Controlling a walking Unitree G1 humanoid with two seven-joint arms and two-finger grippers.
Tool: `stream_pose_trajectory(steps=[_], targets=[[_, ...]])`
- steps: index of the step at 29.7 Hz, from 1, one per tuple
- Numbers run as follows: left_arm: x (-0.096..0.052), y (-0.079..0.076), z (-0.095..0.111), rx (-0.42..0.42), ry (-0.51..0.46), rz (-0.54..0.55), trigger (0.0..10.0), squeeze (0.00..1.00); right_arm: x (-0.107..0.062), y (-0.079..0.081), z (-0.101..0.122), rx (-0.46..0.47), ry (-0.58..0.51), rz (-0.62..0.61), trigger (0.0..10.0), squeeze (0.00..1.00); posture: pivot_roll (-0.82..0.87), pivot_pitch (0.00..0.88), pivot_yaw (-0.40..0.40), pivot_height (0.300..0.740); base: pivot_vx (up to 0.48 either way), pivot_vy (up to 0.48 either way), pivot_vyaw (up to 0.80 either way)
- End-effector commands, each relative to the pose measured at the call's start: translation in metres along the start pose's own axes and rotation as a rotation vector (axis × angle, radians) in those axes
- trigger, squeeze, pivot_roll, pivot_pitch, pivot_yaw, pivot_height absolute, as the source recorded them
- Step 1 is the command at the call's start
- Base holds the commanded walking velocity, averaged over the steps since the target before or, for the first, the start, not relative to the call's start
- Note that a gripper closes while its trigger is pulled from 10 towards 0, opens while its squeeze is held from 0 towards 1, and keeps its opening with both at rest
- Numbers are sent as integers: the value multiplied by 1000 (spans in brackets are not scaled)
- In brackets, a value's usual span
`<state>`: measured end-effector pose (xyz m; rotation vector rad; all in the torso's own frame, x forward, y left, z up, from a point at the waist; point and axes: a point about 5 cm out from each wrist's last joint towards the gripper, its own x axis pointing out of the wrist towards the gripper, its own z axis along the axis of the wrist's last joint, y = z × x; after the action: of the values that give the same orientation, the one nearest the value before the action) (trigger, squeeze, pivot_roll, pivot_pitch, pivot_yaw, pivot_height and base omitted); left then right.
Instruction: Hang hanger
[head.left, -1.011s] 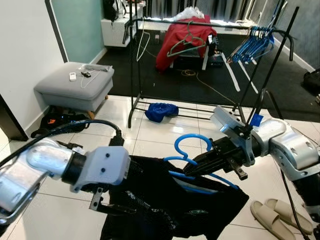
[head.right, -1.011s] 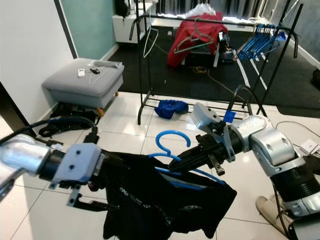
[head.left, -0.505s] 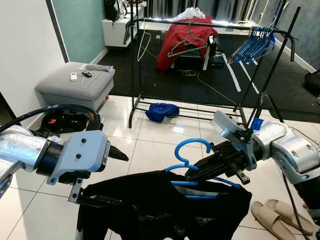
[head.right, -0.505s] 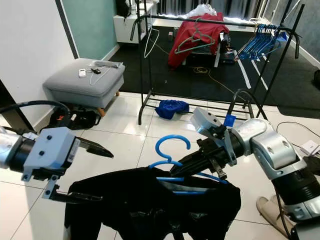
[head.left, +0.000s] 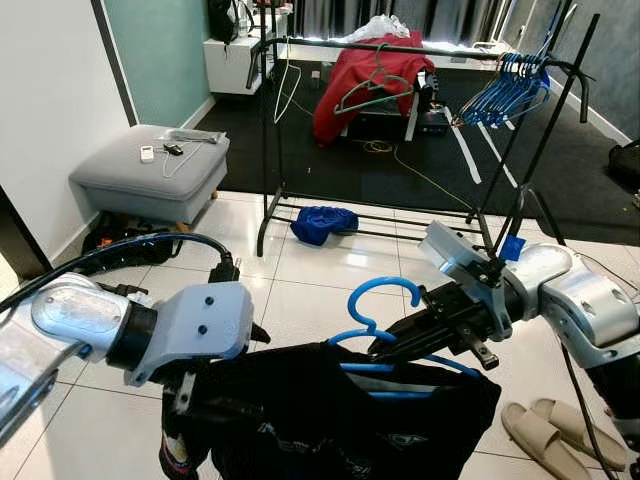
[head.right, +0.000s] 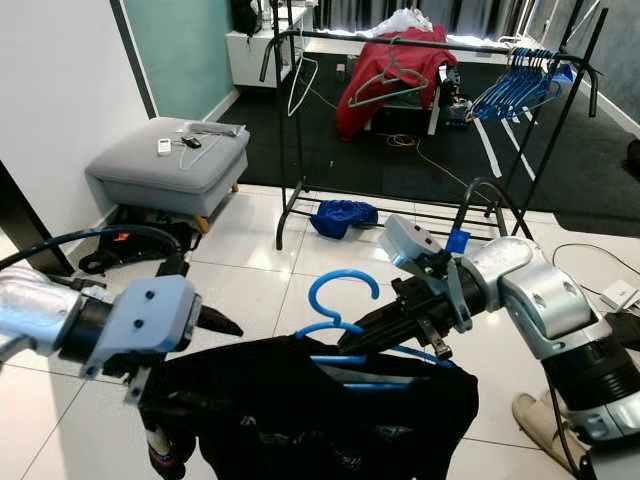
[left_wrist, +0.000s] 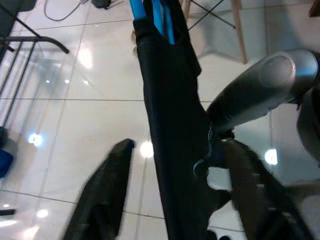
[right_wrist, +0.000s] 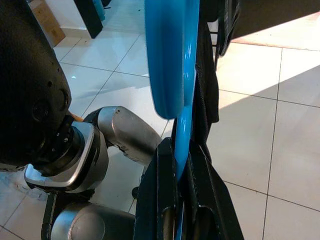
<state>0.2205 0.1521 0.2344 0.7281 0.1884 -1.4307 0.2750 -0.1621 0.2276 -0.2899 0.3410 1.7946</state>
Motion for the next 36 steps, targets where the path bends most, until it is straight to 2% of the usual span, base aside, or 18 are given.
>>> stream_pose_trajectory(steps=[1,14,20,21,24,25,31,34,35,36], targets=[[4,-2,-1,-24,1,-3,0,0,-1,2,5,-21,-20,-3,10000,0,-39,0,-14,740,0,0,0],[5,0,-7,-53,38,29,0,0,1,0,5,-25,-29,-13,10000,0,-33,0,-11,740,0,0,0],[5,5,-13,-79,39,69,0,0,2,-5,2,-20,-37,-60,10000,0,-32,0,-11,740,0,0,0],[5,6,-15,-87,36,82,0,0,1,-8,2,-7,-54,-87,10000,565,-33,0,-11,740,0,0,0],[5,8,-16,-93,37,93,0,0,1,-12,3,9,-71,-112,10000,565,-33,0,-11,740,0,0,0],[6,9,-18,-104,33,107,0,0,1,-15,3,8,-88,-138,10000,1000,-34,0,-11,740,0,0,0],[6,14,-24,-136,24,161,0,0,-3,-22,4,2,-137,-208,10000,1000,-32,0,-12,740,0,0,0],[5,23,-36,-207,5,257,0,0,-12,-28,1,0,-177,-318,10000,1000,-30,8,-12,740,0,0,0],[5,23,-36,-207,5,257,0,0,-12,-28,1,0,-177,-318,10000,1000,-30,8,-12,740,0,0,0],[4,26,-41,-232,2,306,0,0,-18,-30,0,-2,-191,-386,10000,1000,-31,12,-10,740,0,0,0]])
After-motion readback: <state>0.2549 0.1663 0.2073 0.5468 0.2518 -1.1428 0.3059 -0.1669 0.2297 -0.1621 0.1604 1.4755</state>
